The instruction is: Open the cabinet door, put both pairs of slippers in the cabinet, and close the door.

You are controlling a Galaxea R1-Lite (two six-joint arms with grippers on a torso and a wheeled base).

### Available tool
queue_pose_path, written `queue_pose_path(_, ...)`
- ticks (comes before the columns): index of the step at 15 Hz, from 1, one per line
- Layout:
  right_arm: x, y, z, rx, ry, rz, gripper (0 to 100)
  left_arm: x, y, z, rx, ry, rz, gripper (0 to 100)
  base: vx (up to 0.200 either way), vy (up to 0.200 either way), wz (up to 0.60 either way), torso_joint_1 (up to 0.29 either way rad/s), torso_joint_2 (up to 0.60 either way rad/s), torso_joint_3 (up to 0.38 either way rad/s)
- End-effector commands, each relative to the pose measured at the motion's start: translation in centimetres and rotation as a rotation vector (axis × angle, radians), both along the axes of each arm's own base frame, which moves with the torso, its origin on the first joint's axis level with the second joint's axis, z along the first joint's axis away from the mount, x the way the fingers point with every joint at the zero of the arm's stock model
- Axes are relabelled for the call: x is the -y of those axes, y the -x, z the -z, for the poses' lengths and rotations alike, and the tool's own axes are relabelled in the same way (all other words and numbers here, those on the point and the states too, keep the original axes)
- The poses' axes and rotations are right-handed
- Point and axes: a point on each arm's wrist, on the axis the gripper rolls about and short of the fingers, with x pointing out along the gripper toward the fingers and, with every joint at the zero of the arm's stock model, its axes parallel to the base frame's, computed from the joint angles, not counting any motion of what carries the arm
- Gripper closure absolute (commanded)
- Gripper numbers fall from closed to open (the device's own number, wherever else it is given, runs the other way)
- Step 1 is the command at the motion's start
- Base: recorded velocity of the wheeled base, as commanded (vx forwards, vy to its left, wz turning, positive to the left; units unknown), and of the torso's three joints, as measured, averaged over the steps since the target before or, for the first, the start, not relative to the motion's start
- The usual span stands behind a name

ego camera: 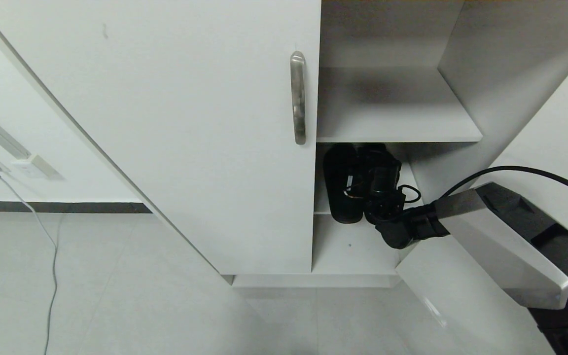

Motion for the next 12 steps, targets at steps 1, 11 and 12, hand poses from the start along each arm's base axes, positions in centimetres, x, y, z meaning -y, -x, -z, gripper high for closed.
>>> queue_pose_path(1,0.2,0.5,-0.3,-0.007,0.004,-0.002,0,0.0,0.0,0.0,-0.001,0.000,0.000,100,0.000,0.000,0.00,0.000,0.00,0.000)
queue_pose_path(11,0.3,5.6,-1.1,-0.011,0.013,-0.049,0,0.0,0.0,0.0,-0.001,-0.001,0.000,100,0.000,0.000,0.00,0.000,0.00,0.000)
queue_pose_path(12,0.6,7.0,-1.7,-0.010,0.012,-0.058,0,0.0,0.0,0.0,-0.002,-0.001,0.000,100,0.000,0.000,0.00,0.000,0.00,0.000)
